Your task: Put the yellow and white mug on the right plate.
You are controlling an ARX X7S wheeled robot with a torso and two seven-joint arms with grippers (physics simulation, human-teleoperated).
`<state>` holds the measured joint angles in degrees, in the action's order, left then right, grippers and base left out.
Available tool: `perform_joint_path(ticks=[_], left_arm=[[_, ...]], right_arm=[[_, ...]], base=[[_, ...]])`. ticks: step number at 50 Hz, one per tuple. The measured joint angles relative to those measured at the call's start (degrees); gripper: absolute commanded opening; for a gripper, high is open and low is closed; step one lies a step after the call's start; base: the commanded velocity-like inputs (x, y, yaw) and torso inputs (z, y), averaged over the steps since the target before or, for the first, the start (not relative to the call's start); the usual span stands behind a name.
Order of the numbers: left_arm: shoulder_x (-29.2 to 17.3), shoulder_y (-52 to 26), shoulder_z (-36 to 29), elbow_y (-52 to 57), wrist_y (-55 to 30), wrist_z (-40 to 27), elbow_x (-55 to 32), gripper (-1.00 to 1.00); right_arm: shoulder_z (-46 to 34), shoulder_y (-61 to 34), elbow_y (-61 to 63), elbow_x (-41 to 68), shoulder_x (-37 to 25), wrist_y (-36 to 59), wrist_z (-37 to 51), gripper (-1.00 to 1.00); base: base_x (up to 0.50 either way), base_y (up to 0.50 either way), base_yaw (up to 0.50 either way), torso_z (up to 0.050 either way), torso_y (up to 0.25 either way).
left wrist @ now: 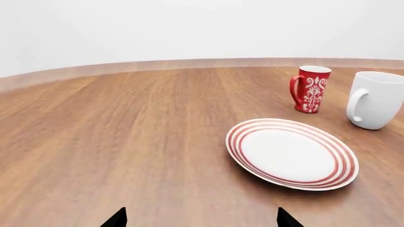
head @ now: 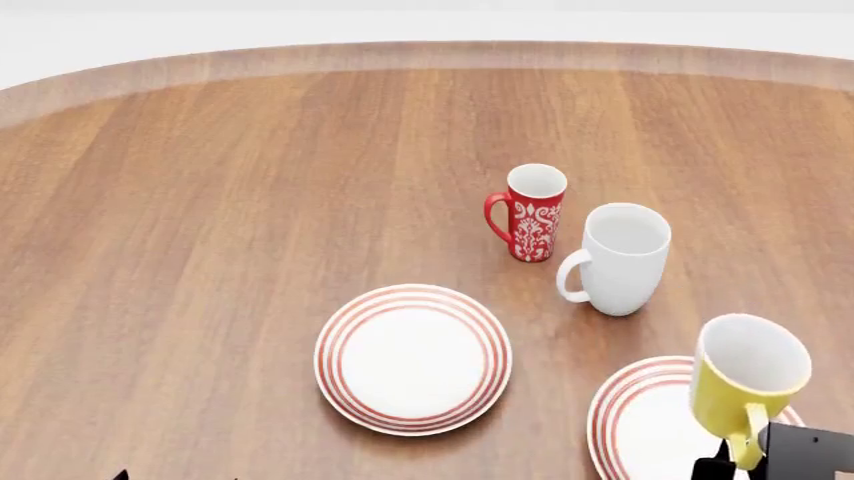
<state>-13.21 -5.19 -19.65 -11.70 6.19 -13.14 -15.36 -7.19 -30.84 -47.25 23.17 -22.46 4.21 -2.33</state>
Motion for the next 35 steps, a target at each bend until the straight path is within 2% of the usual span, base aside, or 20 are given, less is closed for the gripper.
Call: perform_joint_path(ticks=[24, 35], left_arm=[[-0.3, -0.1, -0.4, -0.2, 0.2, -0.4, -0.3, 1.00], [-0.4, -0.2, -0.6, -0.3, 0.3, -0.6, -0.4, 1.00]], right_arm=[[-2.0, -6.7, -20.7, -3.6, 3.1, -9.3, -3.4, -1.00], [-0.9, -7.8, -25.7, -5.5, 3.9, -11.2, -4.4, -1.00]], base=[[0.00, 0.00, 0.00, 0.000, 0.000], [0.00, 0.00, 0.00, 0.000, 0.000]])
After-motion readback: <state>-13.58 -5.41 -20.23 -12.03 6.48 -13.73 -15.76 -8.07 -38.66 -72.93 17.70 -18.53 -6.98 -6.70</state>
